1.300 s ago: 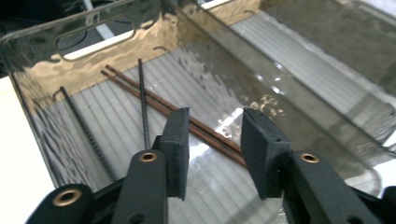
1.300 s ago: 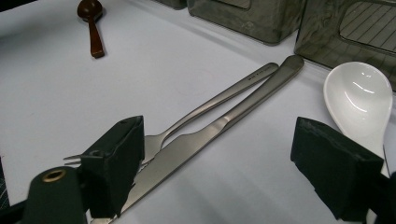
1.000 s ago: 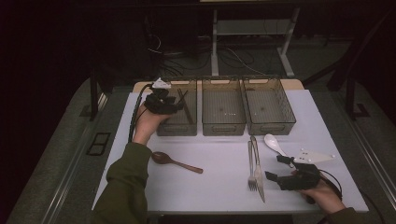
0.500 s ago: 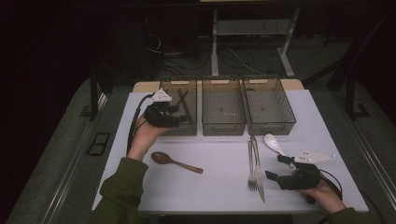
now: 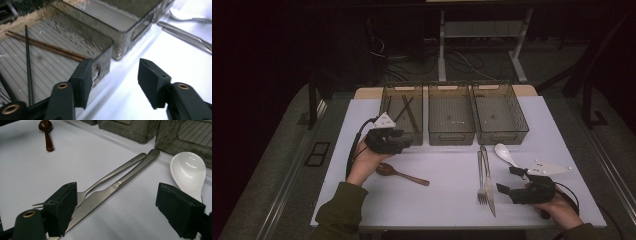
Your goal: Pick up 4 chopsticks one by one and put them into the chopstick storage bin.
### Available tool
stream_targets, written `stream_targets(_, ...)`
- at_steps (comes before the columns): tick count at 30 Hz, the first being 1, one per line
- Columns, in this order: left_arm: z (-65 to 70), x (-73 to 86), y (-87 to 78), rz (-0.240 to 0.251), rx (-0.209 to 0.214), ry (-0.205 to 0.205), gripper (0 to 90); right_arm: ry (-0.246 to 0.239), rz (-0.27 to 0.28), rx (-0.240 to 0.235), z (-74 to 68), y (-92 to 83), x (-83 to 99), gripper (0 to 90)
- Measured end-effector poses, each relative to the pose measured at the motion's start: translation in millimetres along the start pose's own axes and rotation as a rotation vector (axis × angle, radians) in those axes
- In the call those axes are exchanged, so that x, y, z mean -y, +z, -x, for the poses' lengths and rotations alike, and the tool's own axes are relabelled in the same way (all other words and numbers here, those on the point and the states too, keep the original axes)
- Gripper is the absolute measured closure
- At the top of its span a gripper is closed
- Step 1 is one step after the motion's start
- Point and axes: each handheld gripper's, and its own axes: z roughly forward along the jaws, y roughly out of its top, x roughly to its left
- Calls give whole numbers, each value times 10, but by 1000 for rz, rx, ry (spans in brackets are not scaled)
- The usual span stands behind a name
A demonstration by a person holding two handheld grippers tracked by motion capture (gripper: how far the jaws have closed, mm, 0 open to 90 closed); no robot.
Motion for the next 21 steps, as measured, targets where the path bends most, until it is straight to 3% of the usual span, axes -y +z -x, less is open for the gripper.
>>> stream_targets(9, -14, 231, -67, -35, -25, -19, 761, -5, -1, 1, -2, -3, 3, 171)
stream_targets(13, -49, 333, -74, -86, -40, -19, 886, -6, 0, 1, -2, -6, 5, 171)
stream_targets(21, -105, 529, -43, -171, -60, -38, 887, -6, -2, 0, -5, -4, 0, 171)
